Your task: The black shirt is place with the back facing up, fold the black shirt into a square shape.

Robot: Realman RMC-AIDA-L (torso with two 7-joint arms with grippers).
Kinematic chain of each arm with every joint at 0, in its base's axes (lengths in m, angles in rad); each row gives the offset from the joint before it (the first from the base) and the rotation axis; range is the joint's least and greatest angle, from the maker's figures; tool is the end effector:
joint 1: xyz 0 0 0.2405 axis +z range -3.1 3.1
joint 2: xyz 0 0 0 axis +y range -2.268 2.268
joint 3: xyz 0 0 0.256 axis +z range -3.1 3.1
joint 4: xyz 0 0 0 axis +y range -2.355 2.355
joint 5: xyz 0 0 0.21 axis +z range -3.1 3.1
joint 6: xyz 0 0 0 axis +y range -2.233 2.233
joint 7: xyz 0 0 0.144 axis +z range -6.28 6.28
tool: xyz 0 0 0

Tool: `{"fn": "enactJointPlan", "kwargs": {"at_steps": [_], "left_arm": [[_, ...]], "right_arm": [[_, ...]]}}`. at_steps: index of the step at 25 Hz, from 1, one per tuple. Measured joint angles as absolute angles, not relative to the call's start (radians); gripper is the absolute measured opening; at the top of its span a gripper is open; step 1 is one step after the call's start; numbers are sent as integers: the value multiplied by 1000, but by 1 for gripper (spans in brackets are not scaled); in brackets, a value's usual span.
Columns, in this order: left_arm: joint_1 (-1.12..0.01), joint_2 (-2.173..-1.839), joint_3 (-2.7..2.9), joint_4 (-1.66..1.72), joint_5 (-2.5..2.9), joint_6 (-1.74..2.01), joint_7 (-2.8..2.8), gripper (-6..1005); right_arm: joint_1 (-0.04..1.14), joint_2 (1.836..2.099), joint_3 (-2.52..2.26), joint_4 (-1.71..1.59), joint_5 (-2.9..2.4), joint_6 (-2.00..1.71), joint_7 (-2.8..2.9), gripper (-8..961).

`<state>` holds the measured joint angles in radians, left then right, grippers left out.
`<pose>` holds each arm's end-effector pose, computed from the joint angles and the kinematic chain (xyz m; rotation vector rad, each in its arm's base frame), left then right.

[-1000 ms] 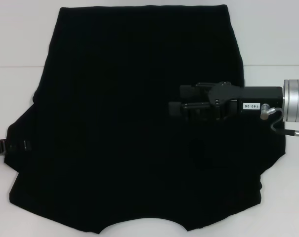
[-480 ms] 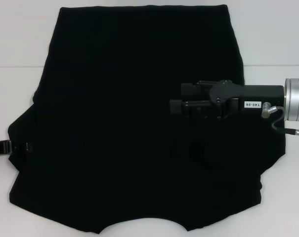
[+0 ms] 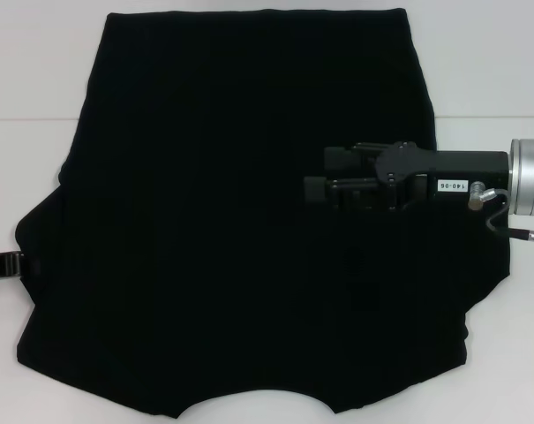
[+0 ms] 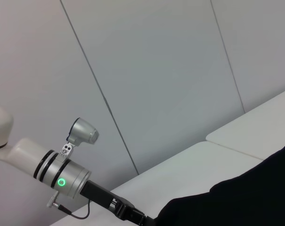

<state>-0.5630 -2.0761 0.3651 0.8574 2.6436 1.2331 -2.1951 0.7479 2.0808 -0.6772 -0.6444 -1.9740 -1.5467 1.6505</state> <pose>-0.3616 0.3492 0.0664 -1.9429 -1.5516 -0.1754 0.1826 0.3812 -0.0003 -2.7801 0.7371 0.8477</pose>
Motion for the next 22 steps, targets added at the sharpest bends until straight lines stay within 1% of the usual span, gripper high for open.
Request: {"fn": "enactJointPlan", "kwargs": {"at_steps": [7, 22], "left_arm": [[-565, -2074, 360, 857, 2644, 1224, -2196, 2], [-553, -2072, 334, 909, 2670, 1152, -2246, 3]], "right_arm": [[747, 2082, -676, -644, -1973, -1546, 1649, 881], [736, 2084, -673, -636, -1937, -1527, 1640, 882]]}}
